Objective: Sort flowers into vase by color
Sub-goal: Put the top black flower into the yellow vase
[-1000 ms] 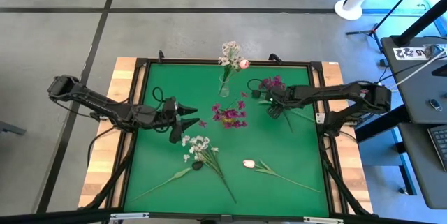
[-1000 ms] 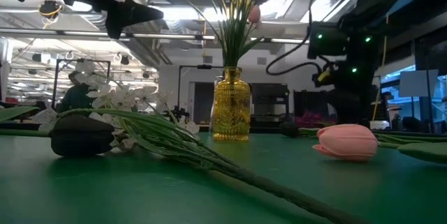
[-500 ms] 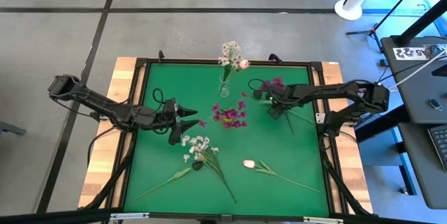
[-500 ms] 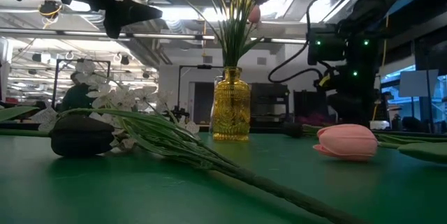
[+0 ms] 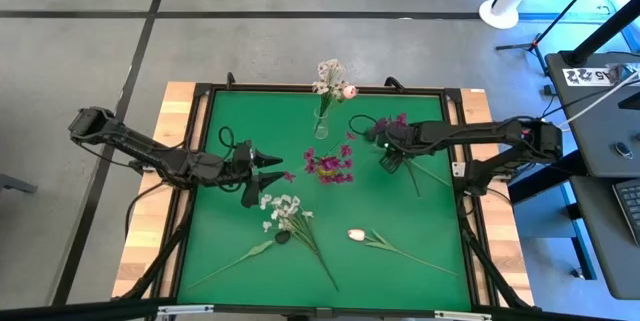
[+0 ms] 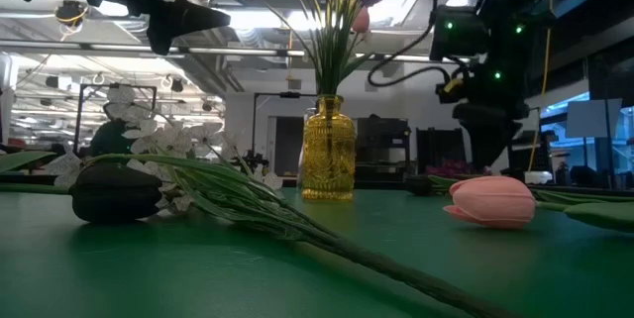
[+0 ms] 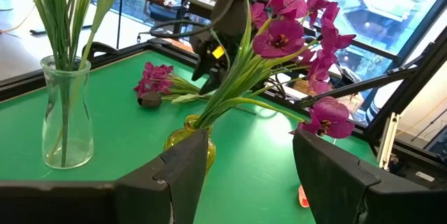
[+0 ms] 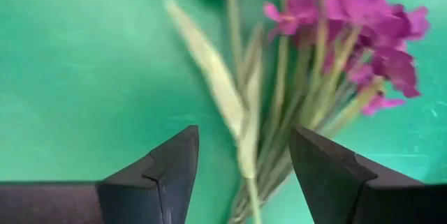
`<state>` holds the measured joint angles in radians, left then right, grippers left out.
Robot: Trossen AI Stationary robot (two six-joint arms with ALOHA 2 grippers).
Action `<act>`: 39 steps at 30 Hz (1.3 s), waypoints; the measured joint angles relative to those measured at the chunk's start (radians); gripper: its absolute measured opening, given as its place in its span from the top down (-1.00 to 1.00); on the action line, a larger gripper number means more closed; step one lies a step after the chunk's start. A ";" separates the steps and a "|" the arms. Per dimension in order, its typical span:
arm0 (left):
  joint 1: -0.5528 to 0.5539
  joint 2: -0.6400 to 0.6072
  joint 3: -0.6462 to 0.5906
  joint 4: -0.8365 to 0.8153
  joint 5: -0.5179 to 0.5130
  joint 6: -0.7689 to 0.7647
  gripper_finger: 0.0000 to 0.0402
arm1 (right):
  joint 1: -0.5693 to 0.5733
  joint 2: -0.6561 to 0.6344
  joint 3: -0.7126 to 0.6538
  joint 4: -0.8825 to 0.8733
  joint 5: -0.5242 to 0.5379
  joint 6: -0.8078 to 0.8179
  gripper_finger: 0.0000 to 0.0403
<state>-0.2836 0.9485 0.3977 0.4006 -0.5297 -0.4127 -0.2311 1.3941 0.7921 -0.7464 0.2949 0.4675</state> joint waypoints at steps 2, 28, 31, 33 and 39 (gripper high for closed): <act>0.000 0.000 0.000 0.000 0.000 0.000 -0.03 | 0.014 0.001 -0.005 0.023 0.000 -0.006 -0.10; 0.000 0.000 0.000 0.006 0.000 -0.006 -0.03 | -0.052 0.002 -0.166 0.176 -0.047 -0.101 0.18; 0.000 0.000 0.000 0.006 0.000 -0.007 -0.03 | -0.053 0.002 -0.166 0.180 -0.042 -0.110 0.37; 0.000 0.000 0.000 0.006 0.000 -0.009 -0.03 | -0.052 0.002 -0.166 0.181 -0.042 -0.112 0.51; 0.000 0.000 0.000 0.006 0.000 -0.023 -0.03 | -0.051 0.002 -0.165 0.179 -0.081 -0.163 0.92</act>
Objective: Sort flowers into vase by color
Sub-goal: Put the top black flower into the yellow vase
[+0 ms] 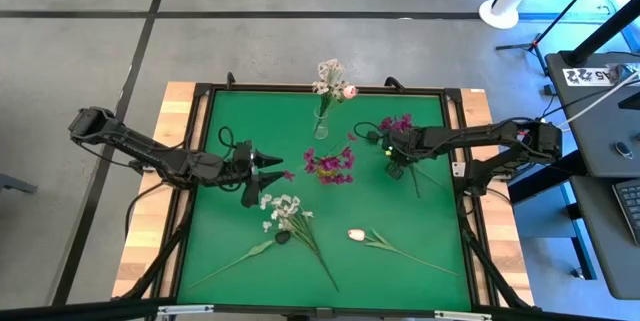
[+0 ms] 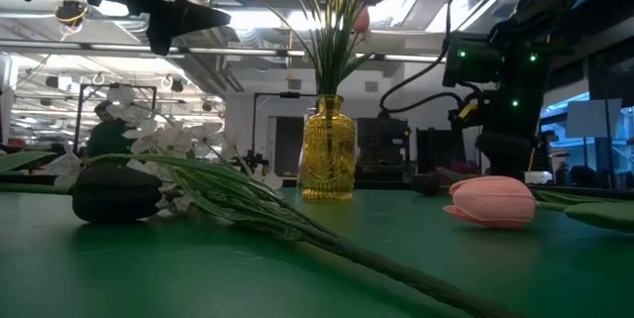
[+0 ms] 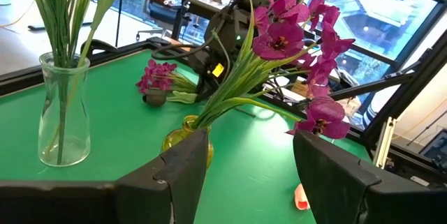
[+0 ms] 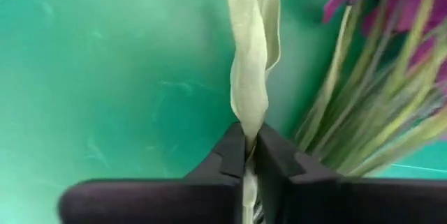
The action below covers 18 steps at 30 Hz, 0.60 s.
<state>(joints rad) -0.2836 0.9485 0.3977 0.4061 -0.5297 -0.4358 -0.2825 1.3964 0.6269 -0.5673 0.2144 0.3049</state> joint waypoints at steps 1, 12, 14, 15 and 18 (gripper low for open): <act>0.000 0.000 0.000 0.000 0.000 0.000 -0.03 | 0.000 0.000 0.004 -0.004 -0.006 0.000 0.94; -0.010 -0.003 0.051 0.006 0.000 0.001 -0.03 | 0.001 -0.083 0.084 -0.074 -0.009 -0.003 0.96; -0.017 -0.003 0.068 0.003 0.000 0.020 -0.03 | 0.001 -0.137 0.096 -0.074 -0.009 -0.008 0.95; -0.022 -0.003 0.077 -0.001 0.000 0.024 -0.03 | 0.001 -0.169 0.100 -0.075 -0.009 -0.015 0.95; -0.033 -0.005 0.111 -0.028 0.000 0.037 -0.03 | 0.001 -0.278 0.112 -0.065 -0.020 -0.026 0.97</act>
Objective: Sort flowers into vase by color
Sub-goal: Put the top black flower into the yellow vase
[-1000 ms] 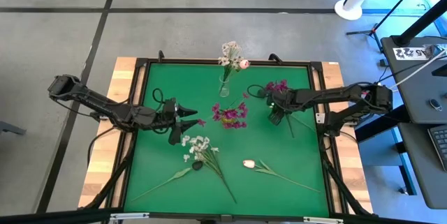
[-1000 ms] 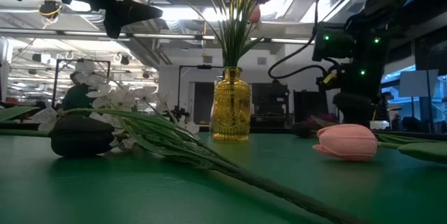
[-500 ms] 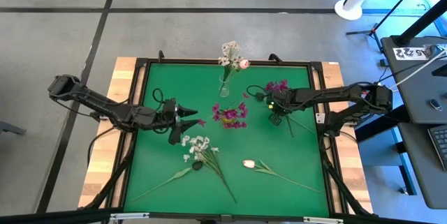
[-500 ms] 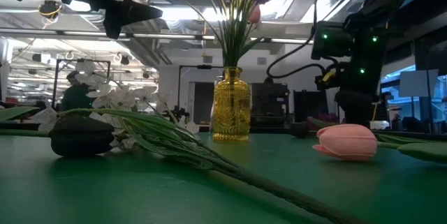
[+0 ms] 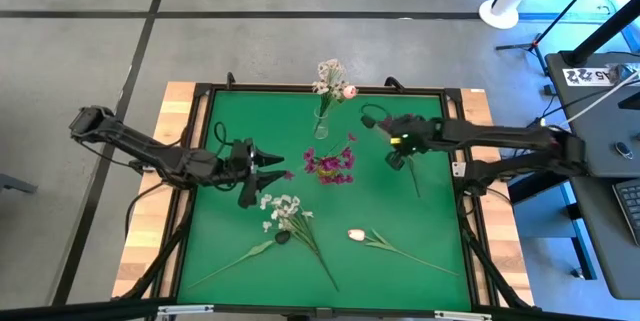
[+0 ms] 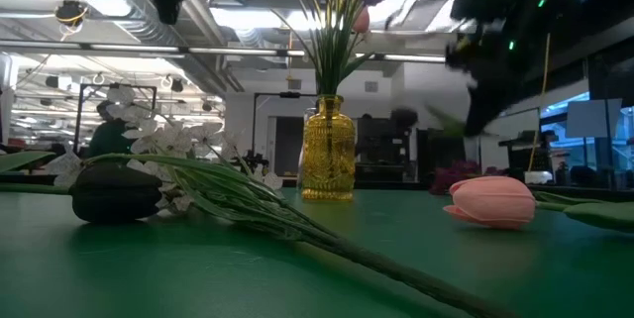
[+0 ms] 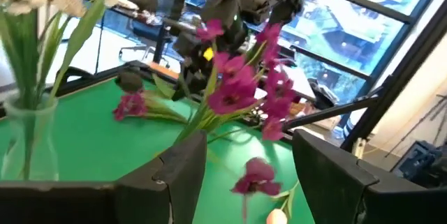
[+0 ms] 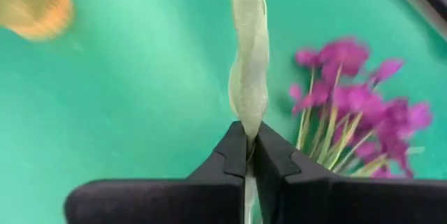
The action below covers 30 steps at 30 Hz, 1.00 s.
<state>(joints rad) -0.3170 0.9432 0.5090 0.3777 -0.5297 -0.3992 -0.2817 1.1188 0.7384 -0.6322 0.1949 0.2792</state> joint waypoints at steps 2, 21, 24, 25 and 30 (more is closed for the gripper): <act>-0.009 -0.011 0.026 -0.015 -0.001 0.016 -0.03 | 0.000 -0.080 0.002 0.031 -0.010 -0.008 0.97; -0.019 -0.058 0.139 -0.126 -0.232 0.031 -0.03 | 0.000 -0.366 0.004 0.464 -0.420 -0.197 0.98; -0.019 -0.058 0.139 -0.126 -0.232 -0.016 -0.03 | 0.000 -0.362 0.004 0.511 -0.477 -0.202 0.98; -0.019 -0.058 0.139 -0.126 -0.232 -0.029 -0.03 | 0.000 -0.362 0.004 0.529 -0.491 -0.203 0.98; -0.019 -0.046 0.139 -0.125 -0.232 -0.046 -0.03 | 0.000 -0.353 0.004 0.588 -0.578 -0.210 0.98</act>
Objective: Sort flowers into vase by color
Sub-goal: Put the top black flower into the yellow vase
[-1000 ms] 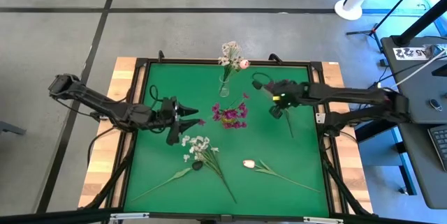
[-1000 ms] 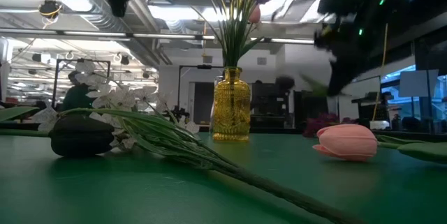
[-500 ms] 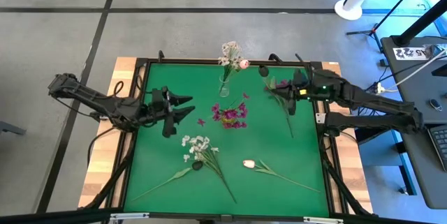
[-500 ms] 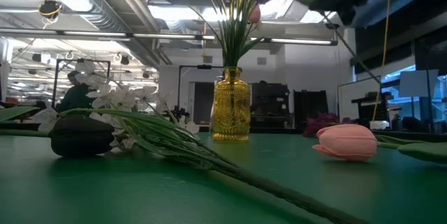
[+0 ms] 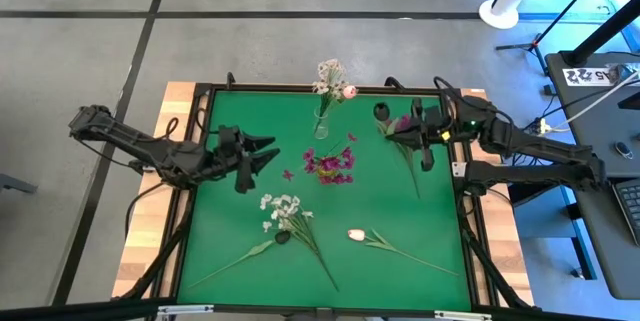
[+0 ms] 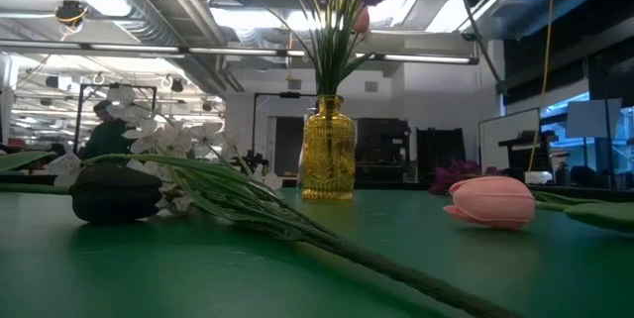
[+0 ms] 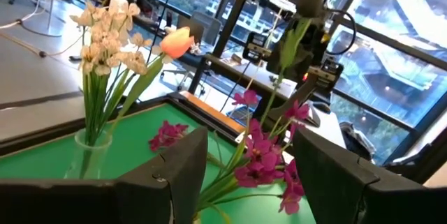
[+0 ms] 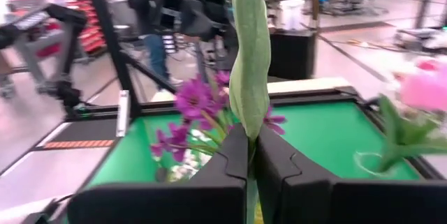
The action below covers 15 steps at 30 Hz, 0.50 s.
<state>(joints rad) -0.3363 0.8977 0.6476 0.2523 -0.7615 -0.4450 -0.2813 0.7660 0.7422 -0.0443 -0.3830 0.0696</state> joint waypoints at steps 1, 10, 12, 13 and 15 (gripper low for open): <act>0.000 0.001 0.000 0.000 0.000 -0.005 -0.03 | 0.000 0.003 0.000 0.006 -0.020 0.000 0.98; 0.000 0.039 0.000 0.000 0.000 0.015 -0.03 | 0.000 0.094 0.000 0.162 -0.163 -0.038 0.97; 0.000 0.040 0.000 -0.001 0.000 0.028 -0.03 | 0.000 0.123 0.000 0.227 -0.224 -0.054 0.97; 0.000 0.040 0.000 0.000 0.000 0.032 -0.03 | 0.000 0.140 0.000 0.264 -0.255 -0.054 0.97; 0.000 0.039 0.000 -0.003 0.000 0.036 -0.03 | 0.000 0.176 -0.001 0.339 -0.318 -0.053 0.98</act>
<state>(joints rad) -0.3363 0.9371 0.6472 0.2495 -0.7618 -0.4091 -0.2810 0.9423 0.7412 0.2951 -0.7011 0.0166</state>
